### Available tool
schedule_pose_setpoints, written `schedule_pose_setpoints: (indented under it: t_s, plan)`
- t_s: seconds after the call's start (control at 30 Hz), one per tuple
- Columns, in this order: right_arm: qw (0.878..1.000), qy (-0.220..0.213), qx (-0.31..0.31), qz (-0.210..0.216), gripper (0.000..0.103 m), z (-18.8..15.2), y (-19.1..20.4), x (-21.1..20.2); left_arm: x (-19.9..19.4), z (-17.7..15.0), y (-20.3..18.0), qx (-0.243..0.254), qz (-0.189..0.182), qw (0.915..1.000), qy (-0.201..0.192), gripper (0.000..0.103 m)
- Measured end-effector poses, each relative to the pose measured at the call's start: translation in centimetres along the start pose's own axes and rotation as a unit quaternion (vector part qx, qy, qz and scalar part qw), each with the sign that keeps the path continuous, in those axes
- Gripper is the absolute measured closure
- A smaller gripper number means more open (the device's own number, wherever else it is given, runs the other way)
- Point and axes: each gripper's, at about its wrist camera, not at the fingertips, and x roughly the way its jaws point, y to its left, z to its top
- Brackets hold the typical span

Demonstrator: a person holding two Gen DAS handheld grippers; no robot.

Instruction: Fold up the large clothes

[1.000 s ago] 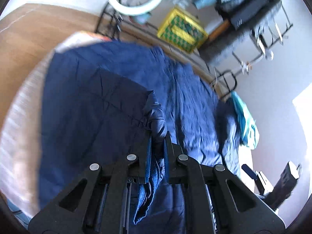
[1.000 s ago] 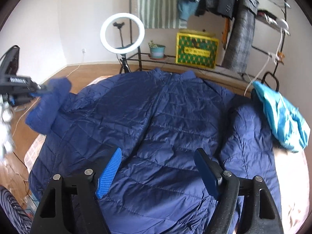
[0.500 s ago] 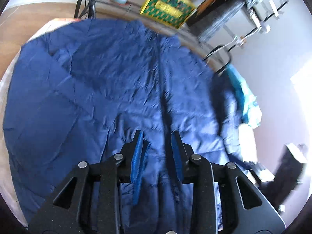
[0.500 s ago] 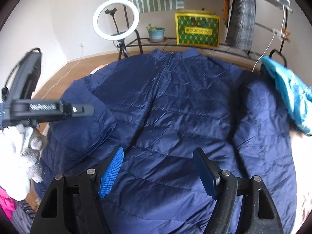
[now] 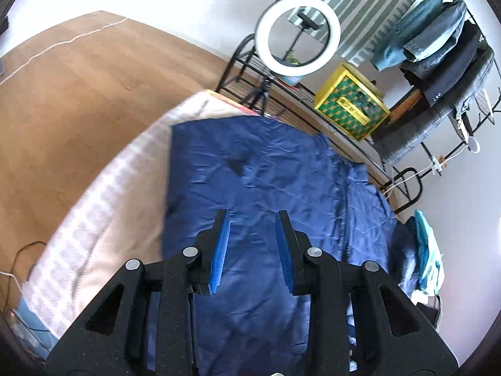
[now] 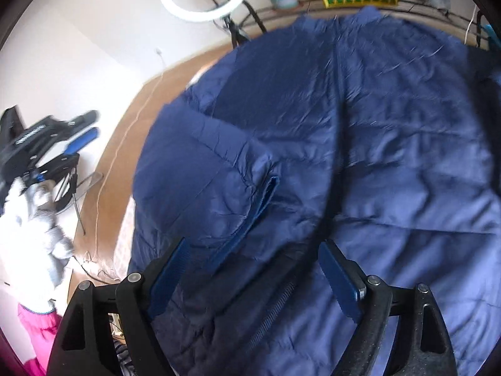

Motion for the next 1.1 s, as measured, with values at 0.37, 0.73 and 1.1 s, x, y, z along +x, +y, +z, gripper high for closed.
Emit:
schedule_pose_setpoints:
  t_s: [0.37, 0.73, 1.1]
  plan:
    - [1.0, 0.01, 0.008, 0.002, 0.1, 4.7, 0.9, 2.8, -1.3, 0.7, 4.5, -0.026, 0.03, 0.9991, -0.016, 0.073]
    - [0.98, -0.142, -0.033, -0.134, 0.102, 12.8, -3.7, -5.9, 1.6, -0.1, 1.6, 0.013, 0.027, 0.9993, 0.022, 0.073]
    - [0.968, -0.168, 0.032, -0.185, 0.102, 14.6, -14.8, -7.4, 7.1, -3.4, -2.2, 0.068, 0.045, 0.9916, 0.1, 0.073]
